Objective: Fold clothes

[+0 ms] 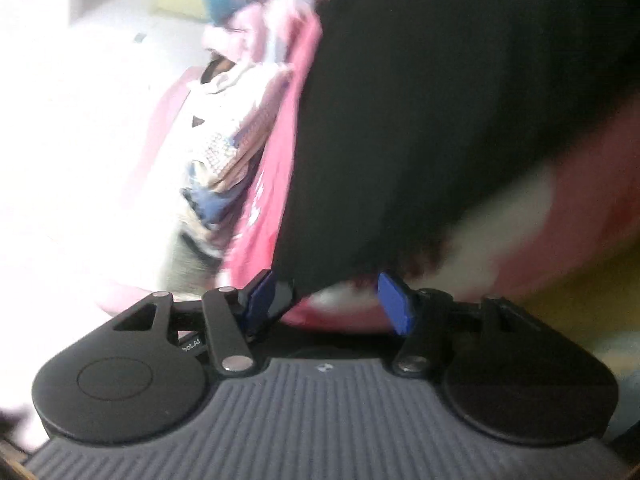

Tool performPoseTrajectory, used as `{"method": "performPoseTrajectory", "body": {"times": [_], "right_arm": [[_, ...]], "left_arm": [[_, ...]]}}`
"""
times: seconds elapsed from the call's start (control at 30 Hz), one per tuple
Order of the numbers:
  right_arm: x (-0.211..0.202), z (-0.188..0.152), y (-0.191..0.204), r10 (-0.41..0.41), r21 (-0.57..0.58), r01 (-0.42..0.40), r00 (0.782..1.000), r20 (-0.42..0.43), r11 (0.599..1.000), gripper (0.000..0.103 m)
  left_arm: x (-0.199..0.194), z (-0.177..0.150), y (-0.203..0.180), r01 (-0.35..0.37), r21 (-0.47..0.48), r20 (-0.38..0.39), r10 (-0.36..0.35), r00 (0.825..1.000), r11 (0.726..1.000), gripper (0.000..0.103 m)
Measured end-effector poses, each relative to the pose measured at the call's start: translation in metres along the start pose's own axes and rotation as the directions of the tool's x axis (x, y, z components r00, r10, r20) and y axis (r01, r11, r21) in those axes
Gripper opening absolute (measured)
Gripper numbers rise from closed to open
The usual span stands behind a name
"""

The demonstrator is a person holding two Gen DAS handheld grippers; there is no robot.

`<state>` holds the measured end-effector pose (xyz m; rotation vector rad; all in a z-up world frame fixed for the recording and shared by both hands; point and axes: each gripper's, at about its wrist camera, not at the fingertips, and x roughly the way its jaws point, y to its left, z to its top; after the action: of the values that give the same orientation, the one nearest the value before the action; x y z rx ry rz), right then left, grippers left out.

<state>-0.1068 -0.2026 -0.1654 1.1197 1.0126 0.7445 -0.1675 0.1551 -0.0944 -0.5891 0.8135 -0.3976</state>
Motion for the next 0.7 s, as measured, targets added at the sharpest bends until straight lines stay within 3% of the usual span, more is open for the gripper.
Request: {"method": "performPoseTrajectory", "body": {"times": [0.07,0.17,0.27,0.33,0.5,0.63,0.7], "right_arm": [[0.015,-0.003,-0.018,0.078,0.137,-0.077,0.997,-0.006,0.988,0.053],[0.033,-0.009,-0.041,0.154,0.312,-0.152,0.988,0.02,0.938,0.046],[0.043,-0.016,-0.052,0.21,0.396,-0.211,0.977,0.046,0.894,0.038],[0.045,-0.018,-0.053,0.234,0.407,-0.24,0.97,0.064,0.882,0.034],[0.048,-0.019,-0.056,0.264,0.419,-0.281,0.959,0.098,0.864,0.008],[0.048,-0.019,-0.053,0.27,0.396,-0.292,0.956,0.111,0.871,0.002],[0.047,-0.018,-0.052,0.273,0.389,-0.298,0.955,0.12,0.872,0.002]], "left_arm": [[-0.001,0.002,0.001,0.019,-0.02,-0.004,-0.019,1.0,1.0,0.008],[-0.003,0.005,0.003,0.045,-0.049,0.003,-0.045,0.999,0.998,0.008],[-0.004,0.006,0.004,0.064,-0.064,0.012,-0.063,0.998,0.996,0.008],[-0.004,0.005,0.005,0.069,-0.069,0.013,-0.068,0.998,0.995,0.008],[-0.002,0.003,0.009,0.088,-0.095,0.007,-0.088,0.996,0.992,0.007],[0.001,0.002,0.018,0.121,-0.147,-0.005,-0.123,0.992,0.982,0.009],[0.004,0.002,0.024,0.133,-0.202,-0.01,-0.138,0.99,0.97,0.026]]}}
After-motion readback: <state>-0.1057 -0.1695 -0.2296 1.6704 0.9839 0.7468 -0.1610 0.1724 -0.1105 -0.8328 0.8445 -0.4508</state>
